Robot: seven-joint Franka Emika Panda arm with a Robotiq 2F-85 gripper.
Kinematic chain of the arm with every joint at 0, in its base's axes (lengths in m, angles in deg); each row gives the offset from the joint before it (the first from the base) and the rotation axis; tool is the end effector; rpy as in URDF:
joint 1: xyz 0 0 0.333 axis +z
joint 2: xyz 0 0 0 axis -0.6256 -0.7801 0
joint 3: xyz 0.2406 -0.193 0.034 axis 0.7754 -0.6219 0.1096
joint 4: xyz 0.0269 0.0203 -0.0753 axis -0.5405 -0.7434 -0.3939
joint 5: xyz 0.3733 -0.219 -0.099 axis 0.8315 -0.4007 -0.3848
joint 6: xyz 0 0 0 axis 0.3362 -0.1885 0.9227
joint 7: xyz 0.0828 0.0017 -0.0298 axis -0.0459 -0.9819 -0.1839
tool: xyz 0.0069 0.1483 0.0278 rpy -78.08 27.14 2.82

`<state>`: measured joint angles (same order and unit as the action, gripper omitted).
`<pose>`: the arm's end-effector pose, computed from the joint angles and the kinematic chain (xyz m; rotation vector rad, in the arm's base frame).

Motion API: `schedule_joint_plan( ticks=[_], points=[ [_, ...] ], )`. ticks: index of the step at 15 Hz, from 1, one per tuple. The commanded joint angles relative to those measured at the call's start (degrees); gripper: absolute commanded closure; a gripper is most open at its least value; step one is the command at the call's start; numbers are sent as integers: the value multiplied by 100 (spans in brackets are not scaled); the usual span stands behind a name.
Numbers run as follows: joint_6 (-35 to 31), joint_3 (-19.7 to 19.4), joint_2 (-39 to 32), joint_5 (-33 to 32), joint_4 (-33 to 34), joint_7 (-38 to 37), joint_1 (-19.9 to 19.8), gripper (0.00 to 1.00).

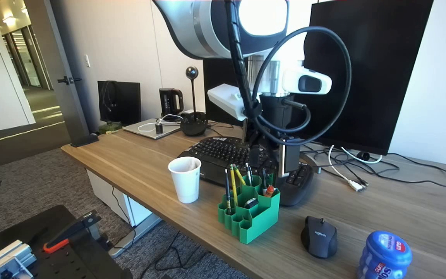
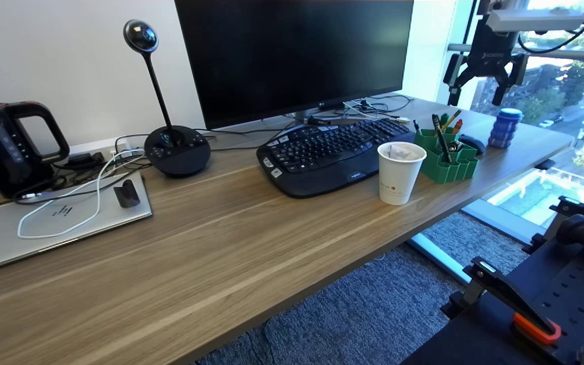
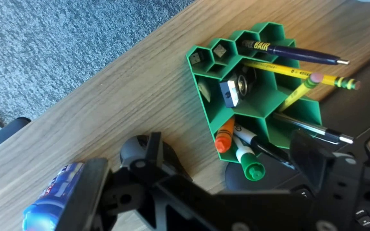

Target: Pick a crayon in the rack and put it in the cup

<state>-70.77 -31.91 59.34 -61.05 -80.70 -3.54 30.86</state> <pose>0.6226 -0.1812 0.1711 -3.0315 0.8228 0.0206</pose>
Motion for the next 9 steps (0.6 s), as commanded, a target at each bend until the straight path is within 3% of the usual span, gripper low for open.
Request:
schedule_joint_plan(
  ticks=[1,9],
  points=[
    [35,1,-1,3,25,9,-2,0],
    [68,4,-2,5,31,20,-4,0]
  ],
)
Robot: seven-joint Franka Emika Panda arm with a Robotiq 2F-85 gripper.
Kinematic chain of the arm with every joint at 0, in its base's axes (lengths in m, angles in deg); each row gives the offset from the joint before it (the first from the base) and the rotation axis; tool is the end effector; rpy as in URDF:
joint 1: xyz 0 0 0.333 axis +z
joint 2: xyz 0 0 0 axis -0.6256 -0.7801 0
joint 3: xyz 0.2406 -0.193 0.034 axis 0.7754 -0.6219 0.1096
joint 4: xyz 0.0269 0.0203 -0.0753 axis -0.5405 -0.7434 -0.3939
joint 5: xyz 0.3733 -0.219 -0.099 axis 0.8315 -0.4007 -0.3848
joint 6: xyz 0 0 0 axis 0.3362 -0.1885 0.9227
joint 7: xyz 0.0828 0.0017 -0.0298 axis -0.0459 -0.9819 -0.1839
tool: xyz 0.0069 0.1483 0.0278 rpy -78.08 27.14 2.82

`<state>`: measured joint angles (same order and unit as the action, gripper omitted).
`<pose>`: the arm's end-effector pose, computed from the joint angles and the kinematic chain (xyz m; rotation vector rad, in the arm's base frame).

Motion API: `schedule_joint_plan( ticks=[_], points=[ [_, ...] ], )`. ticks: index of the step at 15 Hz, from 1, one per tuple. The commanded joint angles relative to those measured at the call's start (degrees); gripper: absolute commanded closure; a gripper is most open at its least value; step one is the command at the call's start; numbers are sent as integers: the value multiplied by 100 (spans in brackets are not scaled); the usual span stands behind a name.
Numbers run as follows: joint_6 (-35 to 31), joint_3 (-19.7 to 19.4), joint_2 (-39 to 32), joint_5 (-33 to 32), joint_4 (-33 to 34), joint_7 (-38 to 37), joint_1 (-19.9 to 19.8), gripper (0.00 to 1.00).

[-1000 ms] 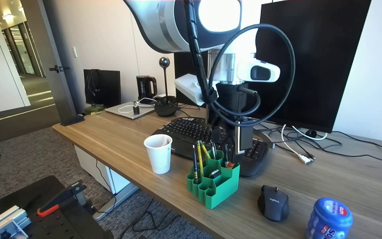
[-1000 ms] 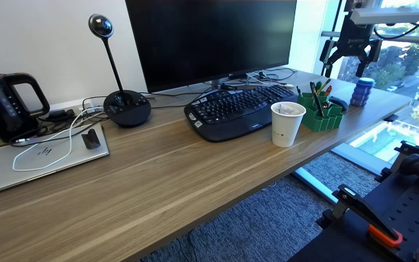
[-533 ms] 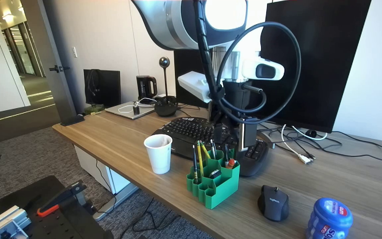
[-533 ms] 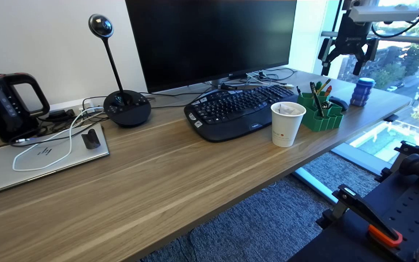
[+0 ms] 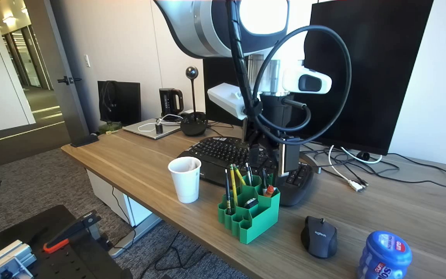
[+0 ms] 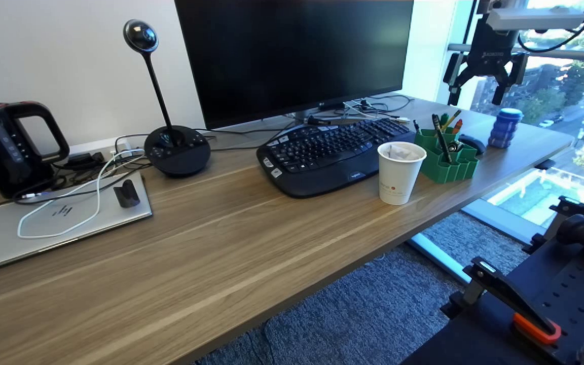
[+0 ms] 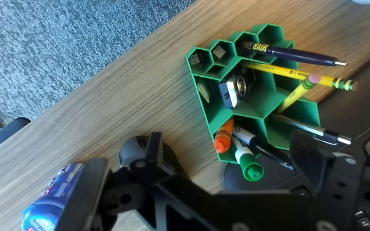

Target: Pick a crayon in the rack and put it in the cup

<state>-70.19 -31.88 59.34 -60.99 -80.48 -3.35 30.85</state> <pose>0.6228 -0.1808 0.1720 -3.0311 0.8176 0.0304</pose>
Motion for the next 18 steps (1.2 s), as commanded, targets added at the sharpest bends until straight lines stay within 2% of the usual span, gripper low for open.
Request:
schedule_joint_plan(
  ticks=[1,18],
  points=[
    [16,-6,-18,-9,26,-29,5,0],
    [-7,-32,-411,-12,397,-73,-15,0]
  ],
)
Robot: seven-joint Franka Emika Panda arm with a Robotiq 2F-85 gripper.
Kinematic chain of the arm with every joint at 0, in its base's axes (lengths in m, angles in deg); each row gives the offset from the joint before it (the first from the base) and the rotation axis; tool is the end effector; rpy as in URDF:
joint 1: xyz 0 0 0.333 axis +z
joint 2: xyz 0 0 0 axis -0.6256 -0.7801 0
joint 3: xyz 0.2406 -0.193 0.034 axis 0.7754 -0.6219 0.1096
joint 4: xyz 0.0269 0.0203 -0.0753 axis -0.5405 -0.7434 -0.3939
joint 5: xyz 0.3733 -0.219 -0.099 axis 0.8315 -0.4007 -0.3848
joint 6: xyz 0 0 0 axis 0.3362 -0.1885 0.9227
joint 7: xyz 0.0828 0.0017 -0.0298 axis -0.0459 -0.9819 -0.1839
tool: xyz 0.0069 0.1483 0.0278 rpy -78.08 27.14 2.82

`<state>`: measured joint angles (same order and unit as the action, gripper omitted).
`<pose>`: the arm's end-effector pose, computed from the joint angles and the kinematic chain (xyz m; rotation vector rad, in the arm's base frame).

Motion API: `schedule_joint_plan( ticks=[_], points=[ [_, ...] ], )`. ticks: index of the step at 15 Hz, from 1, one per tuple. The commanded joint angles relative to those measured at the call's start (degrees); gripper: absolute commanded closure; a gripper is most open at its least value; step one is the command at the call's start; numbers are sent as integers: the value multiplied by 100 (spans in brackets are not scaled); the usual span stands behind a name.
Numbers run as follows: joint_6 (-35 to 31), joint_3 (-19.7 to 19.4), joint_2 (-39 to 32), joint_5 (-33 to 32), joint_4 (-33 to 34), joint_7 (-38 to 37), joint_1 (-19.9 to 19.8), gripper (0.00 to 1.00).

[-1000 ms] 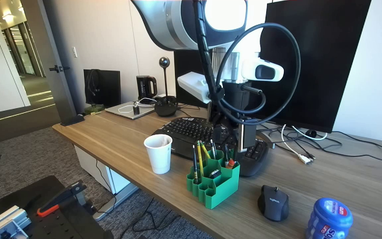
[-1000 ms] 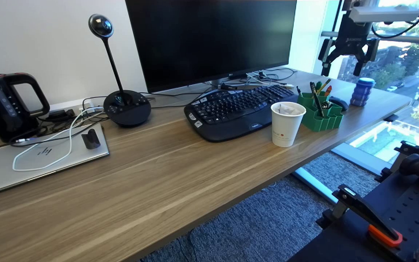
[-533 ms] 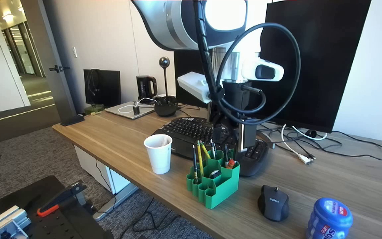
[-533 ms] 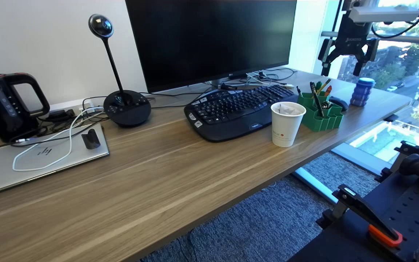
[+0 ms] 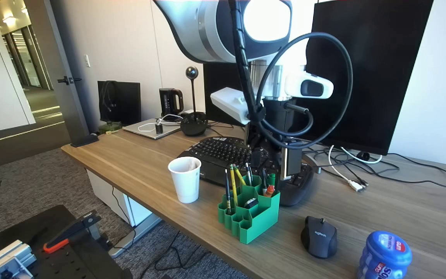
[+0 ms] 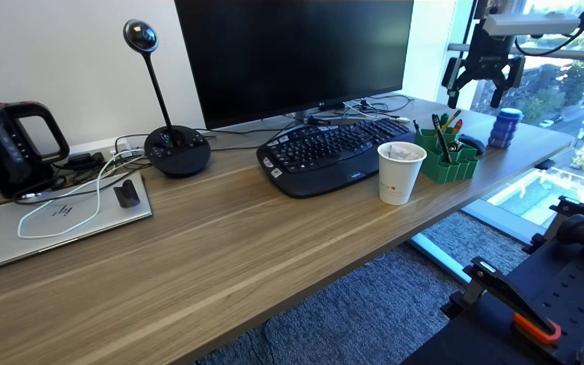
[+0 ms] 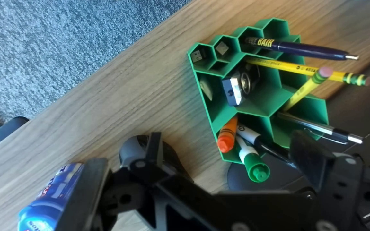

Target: Pick a crayon in the rack and put it in the cup

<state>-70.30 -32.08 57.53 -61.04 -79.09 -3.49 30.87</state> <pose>0.6271 -0.1842 0.1627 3.0273 -0.8217 -0.0383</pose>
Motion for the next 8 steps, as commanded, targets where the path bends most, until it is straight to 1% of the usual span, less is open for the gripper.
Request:
schedule_joint_plan(
  ticks=[1,8],
  points=[
    [-3,-13,-272,-6,285,-57,-17,0],
    [-167,25,-381,82,353,-45,-38,0]
  ],
)
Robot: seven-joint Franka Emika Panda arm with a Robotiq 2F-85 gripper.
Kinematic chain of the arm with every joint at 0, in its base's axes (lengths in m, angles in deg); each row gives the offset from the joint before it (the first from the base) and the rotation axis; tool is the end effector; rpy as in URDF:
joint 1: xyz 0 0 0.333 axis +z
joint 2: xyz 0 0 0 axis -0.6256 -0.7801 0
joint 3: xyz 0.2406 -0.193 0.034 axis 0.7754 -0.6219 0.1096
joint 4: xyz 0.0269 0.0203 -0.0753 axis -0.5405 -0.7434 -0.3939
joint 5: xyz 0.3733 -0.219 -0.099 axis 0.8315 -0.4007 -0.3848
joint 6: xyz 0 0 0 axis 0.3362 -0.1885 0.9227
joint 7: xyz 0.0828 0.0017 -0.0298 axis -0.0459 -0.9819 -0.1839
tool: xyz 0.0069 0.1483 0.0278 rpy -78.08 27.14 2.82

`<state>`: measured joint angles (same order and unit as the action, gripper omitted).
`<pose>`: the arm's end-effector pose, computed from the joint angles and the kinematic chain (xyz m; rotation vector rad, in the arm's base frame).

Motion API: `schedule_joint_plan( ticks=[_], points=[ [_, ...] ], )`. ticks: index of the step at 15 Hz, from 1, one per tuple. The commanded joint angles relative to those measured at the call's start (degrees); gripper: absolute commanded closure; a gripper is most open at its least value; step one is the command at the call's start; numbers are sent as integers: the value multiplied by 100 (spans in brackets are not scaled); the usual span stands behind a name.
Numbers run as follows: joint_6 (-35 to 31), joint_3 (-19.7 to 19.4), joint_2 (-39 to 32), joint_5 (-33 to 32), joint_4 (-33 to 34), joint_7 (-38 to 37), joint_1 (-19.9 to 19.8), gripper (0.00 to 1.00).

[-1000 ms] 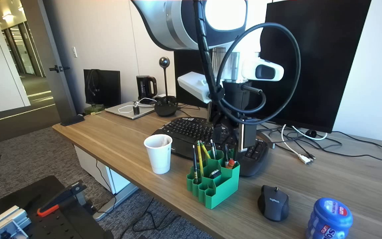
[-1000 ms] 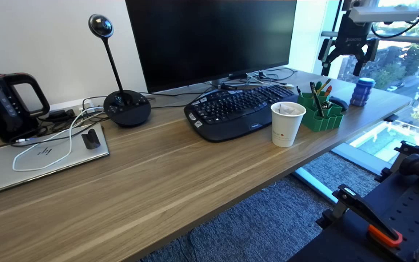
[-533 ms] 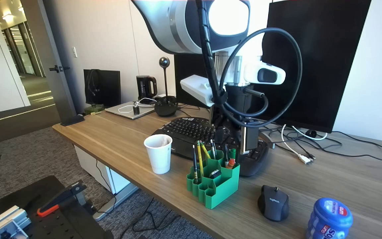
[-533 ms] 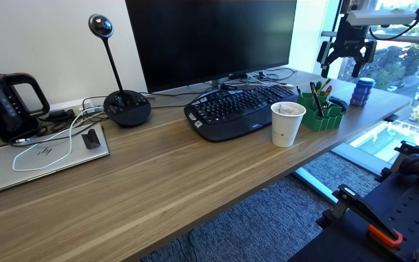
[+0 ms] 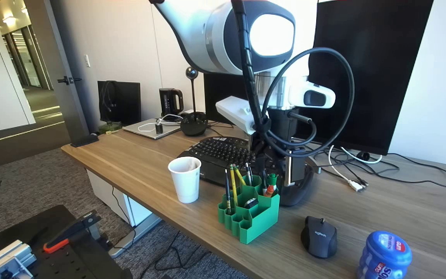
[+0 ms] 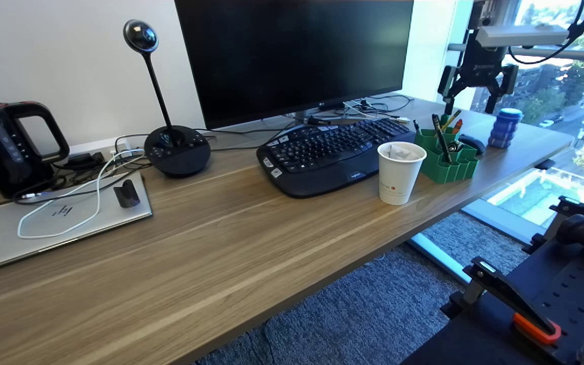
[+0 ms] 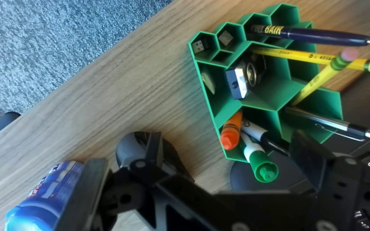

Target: Pick a crayon in the rack and put it in the cup

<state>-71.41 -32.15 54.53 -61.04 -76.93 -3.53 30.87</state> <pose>0.6359 -0.1878 0.1469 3.0192 -0.8179 -0.0303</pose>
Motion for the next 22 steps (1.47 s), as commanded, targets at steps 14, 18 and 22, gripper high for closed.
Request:
schedule_joint_plan(
  ticks=[14,18,22],
  points=[
    [-22,22,-431,43,355,-92,-21,0],
    [-43,40,-499,55,404,-59,-28,21],
    [-98,53,-526,74,424,-44,-35,56]
  ],
)
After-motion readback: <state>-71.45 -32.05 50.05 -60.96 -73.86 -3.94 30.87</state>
